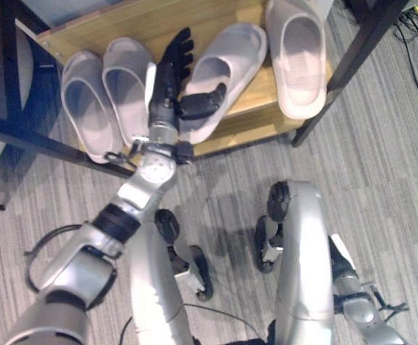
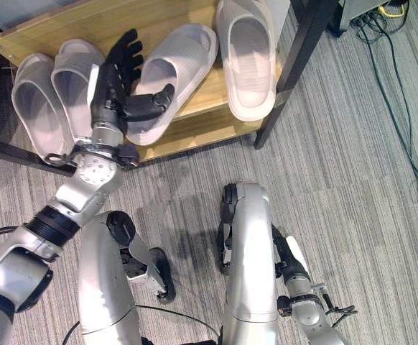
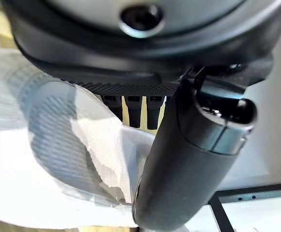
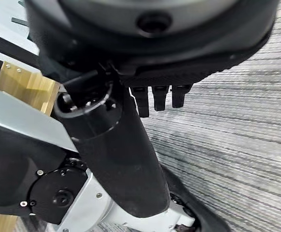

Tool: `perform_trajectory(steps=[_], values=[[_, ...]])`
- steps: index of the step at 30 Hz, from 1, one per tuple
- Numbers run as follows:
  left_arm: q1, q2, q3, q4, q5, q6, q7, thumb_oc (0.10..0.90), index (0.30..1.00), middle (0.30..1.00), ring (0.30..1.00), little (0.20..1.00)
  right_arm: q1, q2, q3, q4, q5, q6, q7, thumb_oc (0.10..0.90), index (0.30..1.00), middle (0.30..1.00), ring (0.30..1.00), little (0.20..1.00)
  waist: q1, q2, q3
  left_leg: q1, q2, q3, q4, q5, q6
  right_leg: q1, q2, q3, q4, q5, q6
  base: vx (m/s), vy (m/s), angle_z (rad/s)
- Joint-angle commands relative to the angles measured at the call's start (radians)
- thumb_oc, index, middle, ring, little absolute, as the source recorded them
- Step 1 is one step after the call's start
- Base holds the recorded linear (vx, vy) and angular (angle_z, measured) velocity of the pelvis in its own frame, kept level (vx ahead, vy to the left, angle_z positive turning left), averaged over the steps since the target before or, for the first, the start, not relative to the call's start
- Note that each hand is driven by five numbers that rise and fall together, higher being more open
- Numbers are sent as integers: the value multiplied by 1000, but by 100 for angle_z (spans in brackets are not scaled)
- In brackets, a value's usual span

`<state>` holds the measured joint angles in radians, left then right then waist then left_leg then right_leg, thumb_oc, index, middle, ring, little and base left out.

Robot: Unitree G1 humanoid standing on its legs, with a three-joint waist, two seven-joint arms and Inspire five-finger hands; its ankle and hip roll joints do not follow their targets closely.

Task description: Arrange the slippers neatly on the shoe rack.

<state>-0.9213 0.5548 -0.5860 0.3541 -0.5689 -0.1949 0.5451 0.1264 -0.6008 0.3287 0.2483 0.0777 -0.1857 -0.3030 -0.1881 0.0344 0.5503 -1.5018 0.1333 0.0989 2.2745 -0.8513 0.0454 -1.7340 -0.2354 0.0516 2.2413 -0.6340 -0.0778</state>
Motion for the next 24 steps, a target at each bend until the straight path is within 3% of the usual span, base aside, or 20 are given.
perform_trajectory(steps=[1, 9, 24], values=[[-147, -29, 78, 3, 116, -61, 47, 400, 300, 300, 300, 300, 0, -51, -3, -68, -38, -52, -42, 800, 900, 900, 900, 900, 14, -23, -30, -68, -8, -93, -99, 102, -54, 164, -15, 181, 75, -182, 74, 0, 0, 0], [-192, -75, 95, 117, 150, -38, 102, 400, 300, 300, 300, 300, -29, -47, 32, -44, -37, -59, -56, 800, 900, 900, 900, 900, 8, -30, -30, -68, -11, -97, -85, 98, -53, 164, -13, 188, 88, -183, 77, 1, 0, 1], [-222, -56, 136, 210, 194, -5, 169, 400, 300, 300, 300, 300, -44, -33, 69, -25, -36, -70, -62, 800, 900, 900, 900, 900, -2, -43, -30, -68, -17, -95, -67, 95, -53, 164, -9, 200, 99, -183, 80, 0, 0, 0]])
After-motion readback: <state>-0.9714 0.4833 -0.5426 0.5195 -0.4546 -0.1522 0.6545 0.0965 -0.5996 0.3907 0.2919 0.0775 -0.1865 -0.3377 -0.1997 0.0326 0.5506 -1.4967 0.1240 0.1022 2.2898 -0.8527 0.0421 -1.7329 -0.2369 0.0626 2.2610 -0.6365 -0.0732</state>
